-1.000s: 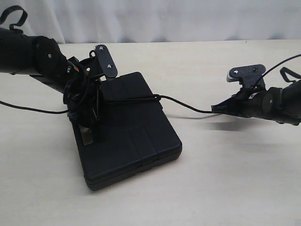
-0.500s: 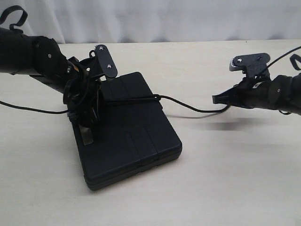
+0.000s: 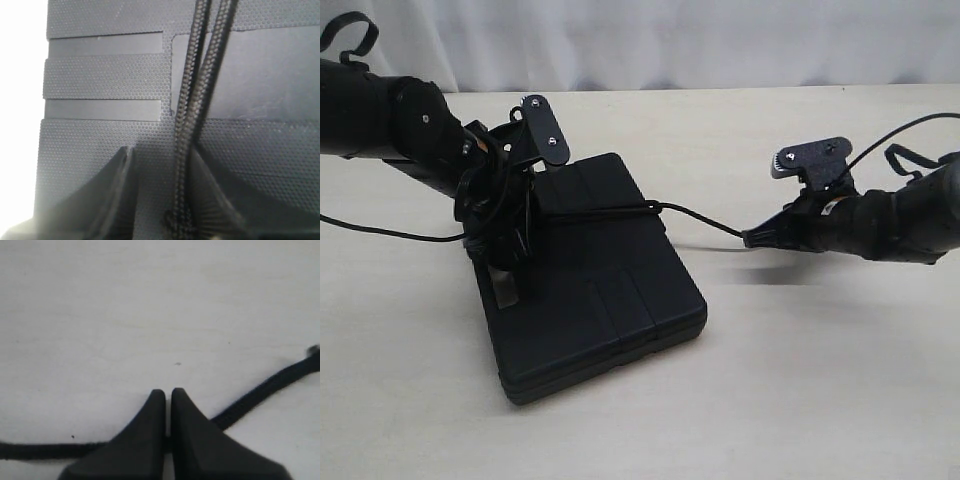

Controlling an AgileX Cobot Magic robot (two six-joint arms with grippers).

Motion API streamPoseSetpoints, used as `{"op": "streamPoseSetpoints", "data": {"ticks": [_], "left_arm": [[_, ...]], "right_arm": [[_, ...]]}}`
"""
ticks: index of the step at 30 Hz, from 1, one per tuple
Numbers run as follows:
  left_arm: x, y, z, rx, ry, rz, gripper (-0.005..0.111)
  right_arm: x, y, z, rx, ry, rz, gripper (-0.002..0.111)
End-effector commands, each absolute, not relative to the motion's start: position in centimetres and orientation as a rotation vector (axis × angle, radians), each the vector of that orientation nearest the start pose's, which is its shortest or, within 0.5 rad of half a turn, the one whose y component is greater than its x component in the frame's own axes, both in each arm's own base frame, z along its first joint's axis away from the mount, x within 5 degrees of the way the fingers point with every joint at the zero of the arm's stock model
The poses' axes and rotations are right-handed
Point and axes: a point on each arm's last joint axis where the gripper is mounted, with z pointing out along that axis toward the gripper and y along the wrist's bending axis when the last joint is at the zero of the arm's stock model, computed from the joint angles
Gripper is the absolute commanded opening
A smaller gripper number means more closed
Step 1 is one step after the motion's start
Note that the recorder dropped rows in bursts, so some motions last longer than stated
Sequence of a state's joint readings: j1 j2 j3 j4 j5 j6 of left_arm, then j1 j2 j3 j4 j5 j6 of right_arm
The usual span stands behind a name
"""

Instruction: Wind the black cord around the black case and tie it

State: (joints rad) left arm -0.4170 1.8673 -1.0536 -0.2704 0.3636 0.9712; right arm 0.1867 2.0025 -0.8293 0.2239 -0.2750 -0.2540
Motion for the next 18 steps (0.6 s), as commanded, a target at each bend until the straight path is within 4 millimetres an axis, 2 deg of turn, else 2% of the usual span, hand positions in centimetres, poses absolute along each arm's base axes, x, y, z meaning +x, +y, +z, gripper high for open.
{"op": "streamPoseSetpoints", "data": {"ticks": [1,5,8,12,13,14,16,18], "left_arm": [[32.3,-15.3,14.1,1.475,2.275,-0.059,0.034],[32.3,-15.3,14.1,1.475,2.275,-0.059,0.034],[32.3,-15.3,14.1,1.473,2.274,-0.058,0.034],[32.6,-15.4,14.8,1.407,2.256,-0.060,0.035],[32.5,-15.4,15.2,1.394,2.249,-0.063,0.043],[32.5,-15.4,15.7,1.380,2.245,-0.070,0.059],[32.3,-15.5,16.2,1.379,2.236,-0.073,0.078],[32.1,-15.7,17.2,1.379,2.205,-0.070,0.081]], "right_arm": [[34.4,5.5,7.0,-0.260,2.423,-0.020,0.004],[34.3,5.5,6.7,-0.265,2.438,-0.020,0.004],[34.1,5.5,5.3,-0.284,2.476,-0.028,0.004],[34.4,5.6,6.1,-0.297,2.465,-0.027,0.004],[34.4,5.6,6.3,-0.294,2.460,-0.025,0.004],[34.4,5.6,6.3,-0.294,2.460,-0.025,0.004],[34.4,5.6,6.3,-0.294,2.460,-0.025,0.004],[34.5,5.6,6.6,-0.295,2.450,-0.026,0.004]]}}
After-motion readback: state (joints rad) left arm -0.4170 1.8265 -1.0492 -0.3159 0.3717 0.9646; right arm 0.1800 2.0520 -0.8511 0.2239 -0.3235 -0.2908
